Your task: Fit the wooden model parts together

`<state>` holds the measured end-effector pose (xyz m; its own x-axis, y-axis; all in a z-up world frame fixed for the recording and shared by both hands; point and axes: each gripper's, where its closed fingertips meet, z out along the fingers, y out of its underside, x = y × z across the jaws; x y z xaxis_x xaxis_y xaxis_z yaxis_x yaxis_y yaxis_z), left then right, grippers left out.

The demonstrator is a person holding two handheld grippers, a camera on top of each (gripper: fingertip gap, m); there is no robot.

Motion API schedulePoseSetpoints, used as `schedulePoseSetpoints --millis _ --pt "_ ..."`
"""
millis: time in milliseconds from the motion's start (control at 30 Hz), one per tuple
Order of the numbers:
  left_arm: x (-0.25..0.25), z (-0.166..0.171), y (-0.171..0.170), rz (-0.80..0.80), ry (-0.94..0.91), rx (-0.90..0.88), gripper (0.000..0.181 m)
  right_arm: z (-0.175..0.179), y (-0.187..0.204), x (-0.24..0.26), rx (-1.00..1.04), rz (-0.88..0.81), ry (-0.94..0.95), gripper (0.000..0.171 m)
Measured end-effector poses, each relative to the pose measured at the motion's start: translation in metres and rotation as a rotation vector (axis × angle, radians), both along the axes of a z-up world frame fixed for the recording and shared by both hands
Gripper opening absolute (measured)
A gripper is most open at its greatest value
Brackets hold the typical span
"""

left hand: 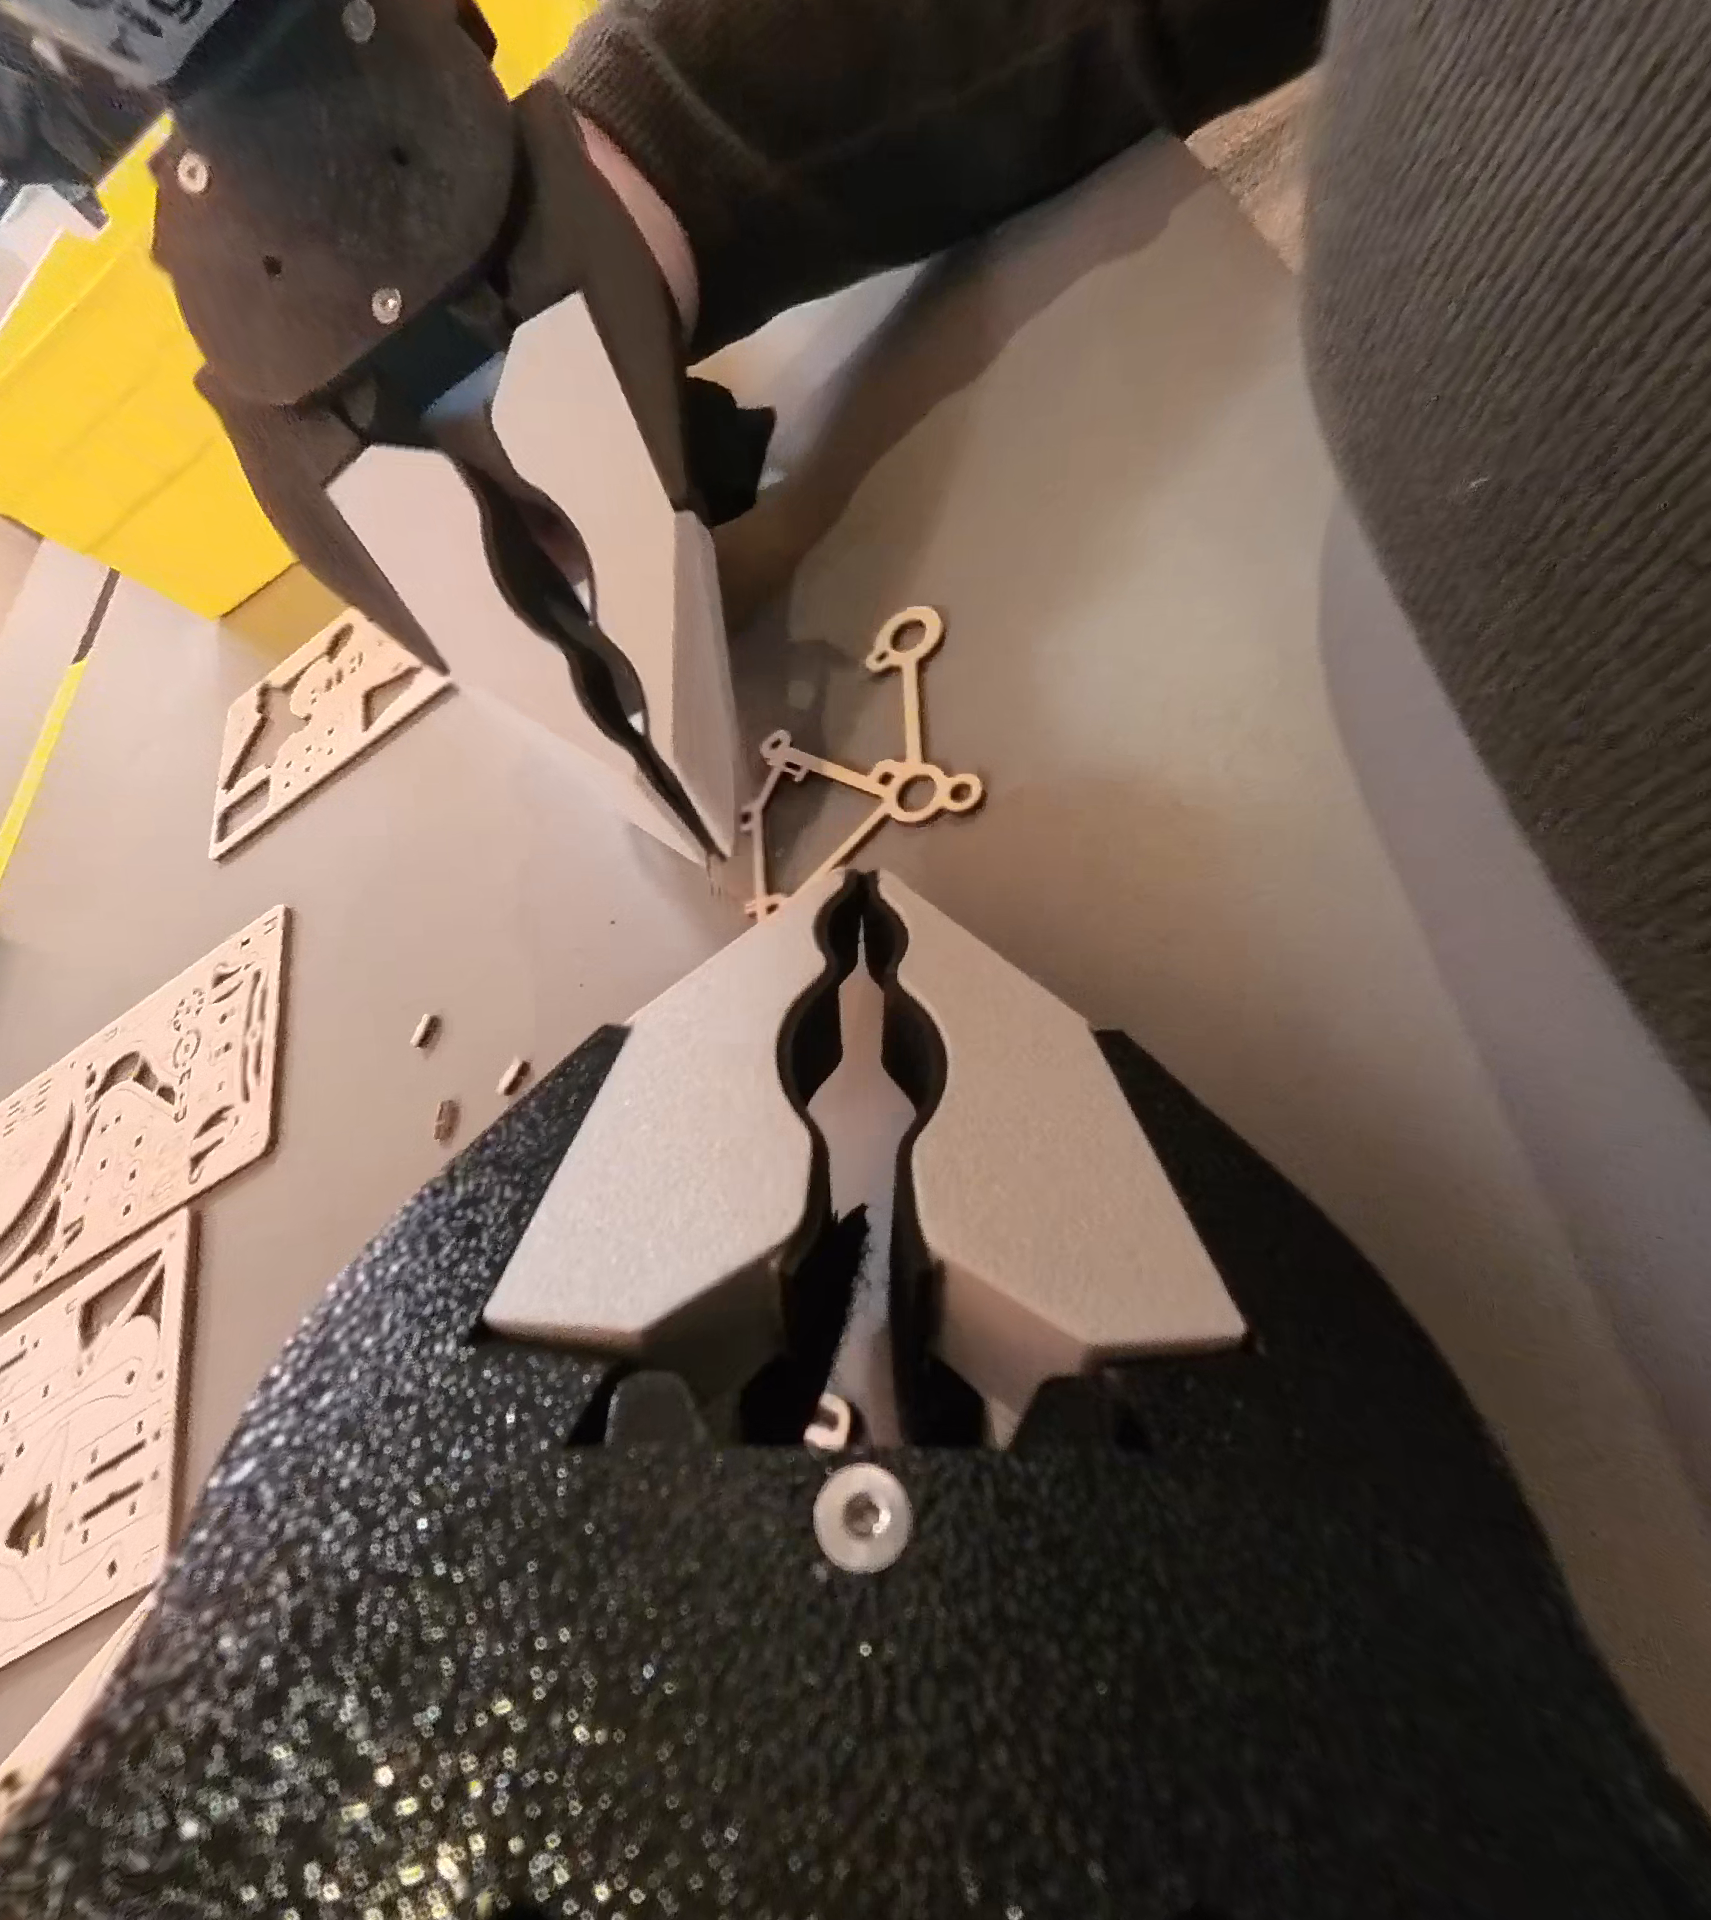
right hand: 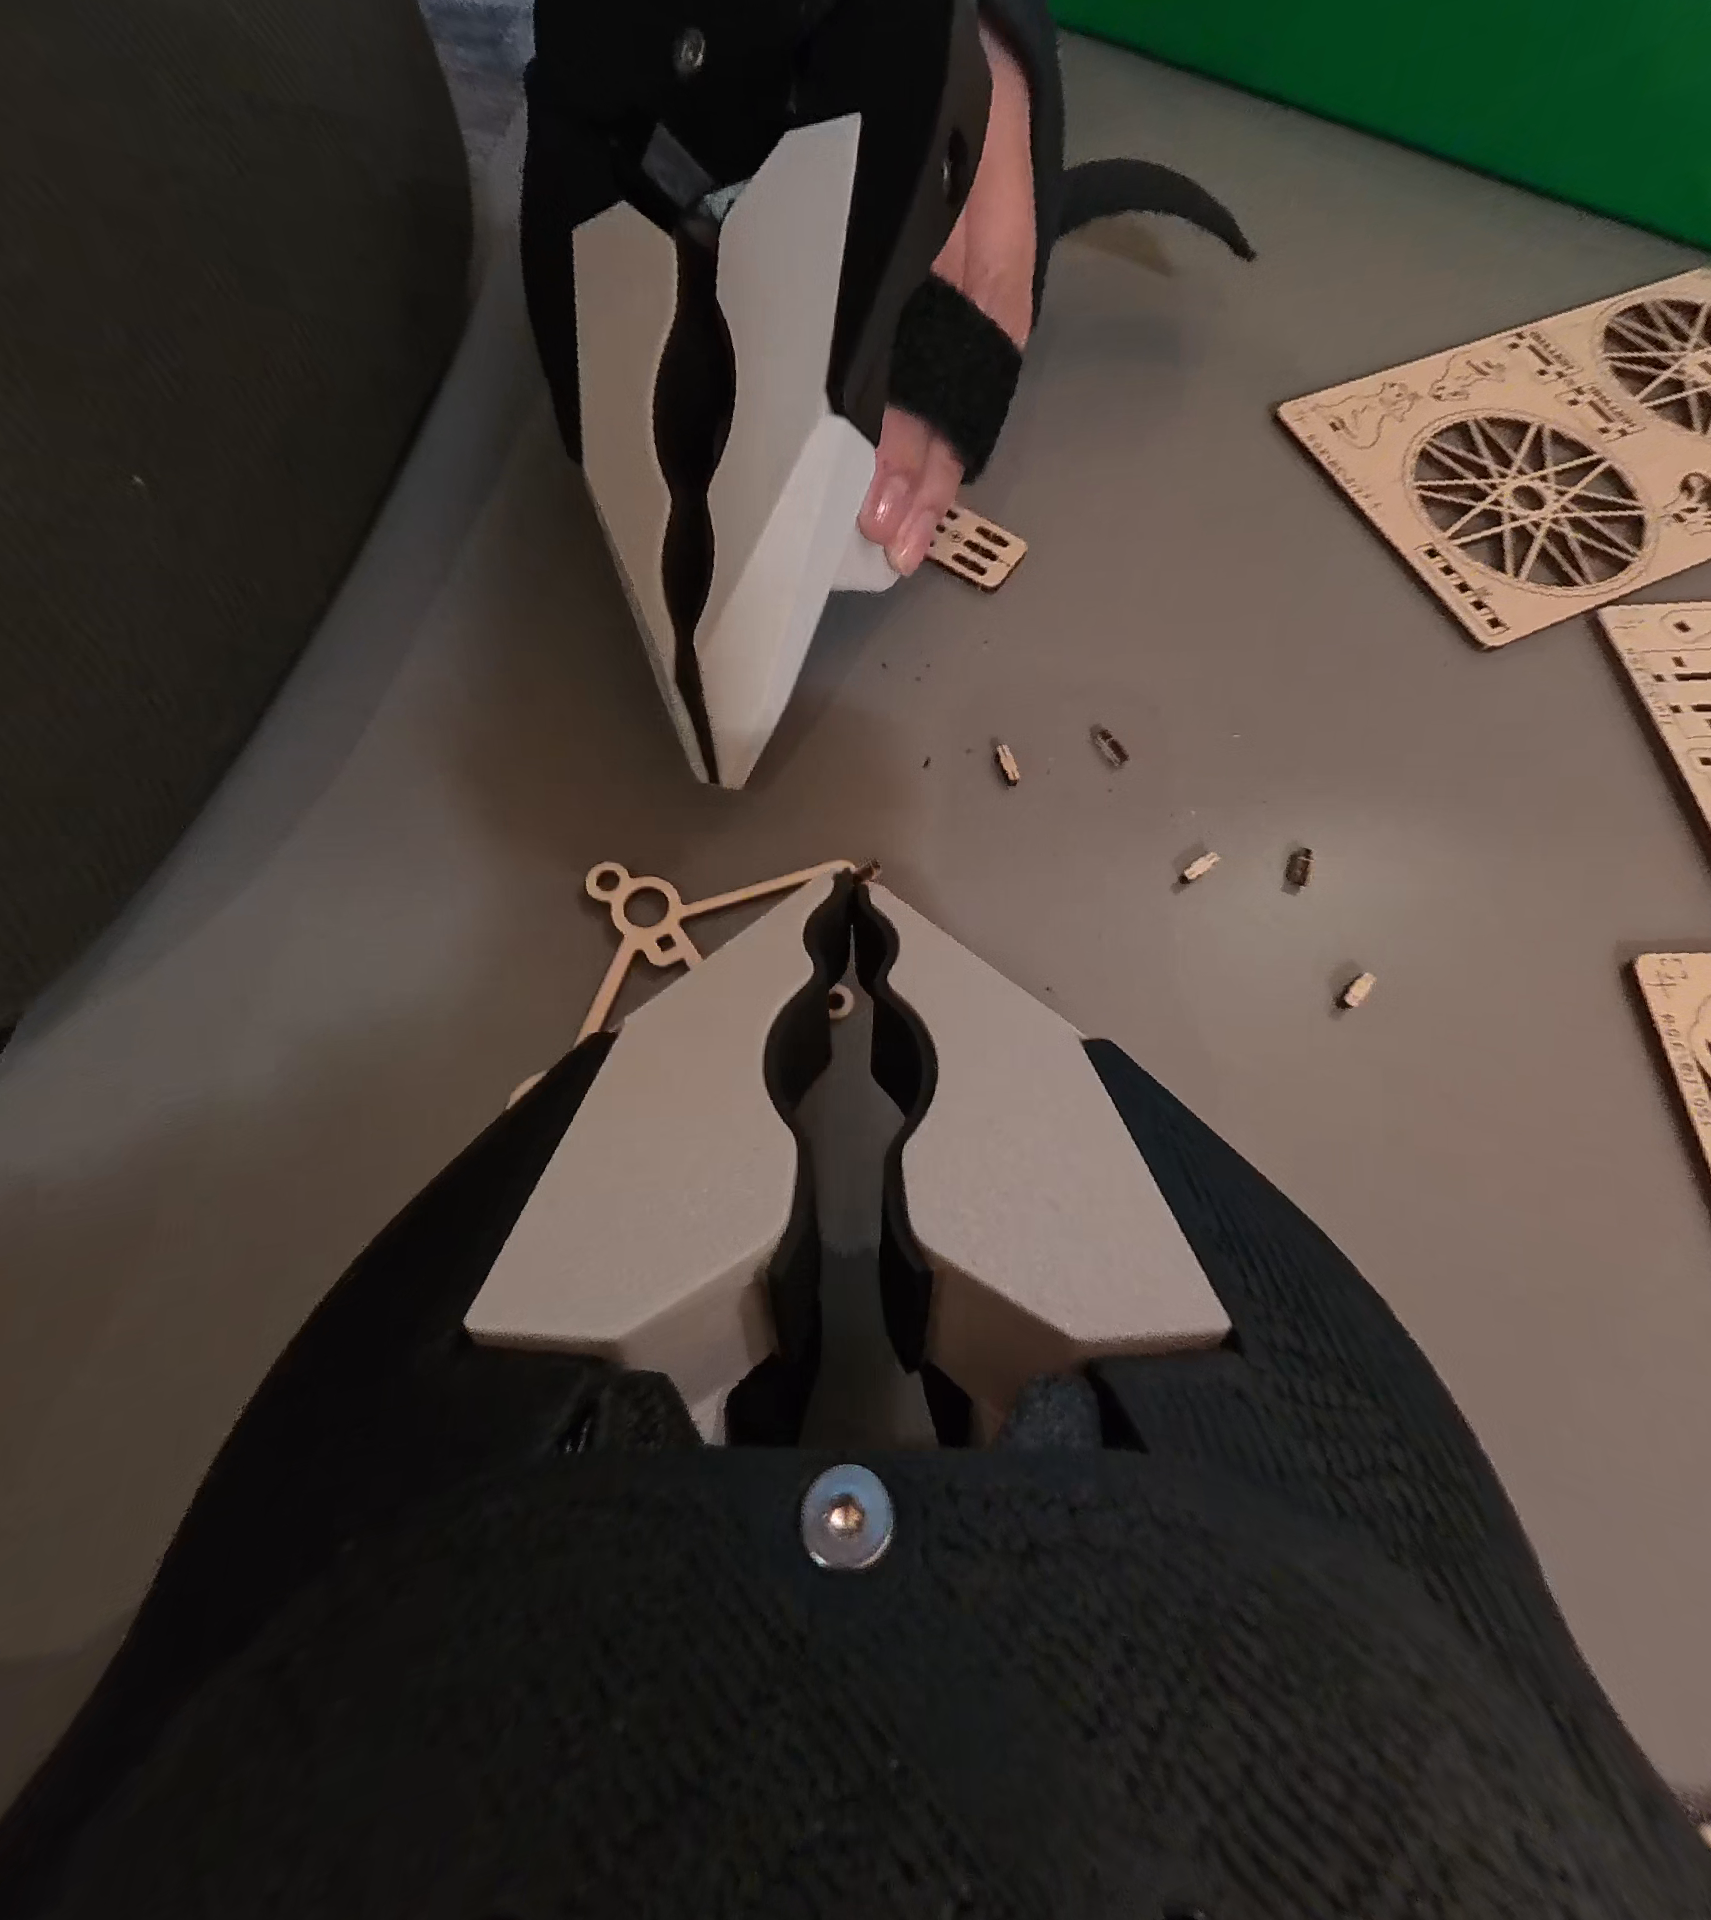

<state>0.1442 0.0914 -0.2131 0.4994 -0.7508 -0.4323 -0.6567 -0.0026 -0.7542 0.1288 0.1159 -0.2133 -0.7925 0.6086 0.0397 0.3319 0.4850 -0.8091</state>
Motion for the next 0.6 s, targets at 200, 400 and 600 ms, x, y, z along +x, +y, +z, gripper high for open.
schedulePoseSetpoints --millis 200,400,600 --pt "-0.017 0.031 0.021 0.17 -0.15 0.091 0.008 0.013 0.004 0.0 0.033 -0.02 0.098 0.0" --pt "-0.017 0.026 0.031 0.196 -0.01 0.163 0.024 0.022 -0.001 0.002 0.006 -0.007 0.138 0.0" --pt "-0.011 0.027 0.034 0.184 0.009 0.189 0.006 0.027 -0.004 0.001 -0.013 -0.006 0.156 0.0"
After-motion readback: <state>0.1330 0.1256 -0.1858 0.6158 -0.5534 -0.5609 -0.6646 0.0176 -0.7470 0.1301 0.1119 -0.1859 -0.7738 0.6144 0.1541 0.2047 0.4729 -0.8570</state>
